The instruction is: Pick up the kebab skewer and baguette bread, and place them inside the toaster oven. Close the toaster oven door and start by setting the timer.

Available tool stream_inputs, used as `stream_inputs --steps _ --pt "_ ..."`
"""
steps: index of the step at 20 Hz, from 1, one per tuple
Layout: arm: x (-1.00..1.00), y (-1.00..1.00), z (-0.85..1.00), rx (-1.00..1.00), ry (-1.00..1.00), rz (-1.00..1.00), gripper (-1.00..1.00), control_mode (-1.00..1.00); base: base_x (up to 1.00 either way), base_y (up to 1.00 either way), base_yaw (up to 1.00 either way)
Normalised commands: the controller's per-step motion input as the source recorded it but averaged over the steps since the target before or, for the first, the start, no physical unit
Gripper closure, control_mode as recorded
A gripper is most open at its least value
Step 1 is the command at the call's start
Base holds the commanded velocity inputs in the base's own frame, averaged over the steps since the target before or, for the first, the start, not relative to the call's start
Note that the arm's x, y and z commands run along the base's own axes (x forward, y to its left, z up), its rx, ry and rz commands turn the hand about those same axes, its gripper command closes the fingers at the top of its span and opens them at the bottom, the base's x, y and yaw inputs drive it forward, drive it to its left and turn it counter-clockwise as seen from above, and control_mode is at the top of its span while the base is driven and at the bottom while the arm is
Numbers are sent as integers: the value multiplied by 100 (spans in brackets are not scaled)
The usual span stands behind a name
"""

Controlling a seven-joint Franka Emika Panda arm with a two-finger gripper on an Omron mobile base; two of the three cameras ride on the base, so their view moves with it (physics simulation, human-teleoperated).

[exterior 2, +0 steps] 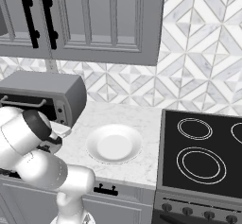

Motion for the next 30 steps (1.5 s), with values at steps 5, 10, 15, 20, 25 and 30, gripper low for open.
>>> stream_inputs --steps 5,10,15,20,25,30 --pt "0 -7 15 0 0 0 100 -100 0 0 0" --pt "0 -5 13 0 0 1 100 -100 0 0 0" --pt "0 0 10 0 0 9 100 -100 0 0 0" --pt "0 -11 12 0 0 15 100 -100 0 0 0" --pt "2 -17 5 1 0 13 100 -100 0 0 0" --pt "5 -5 16 3 0 9 100 -100 0 0 0"
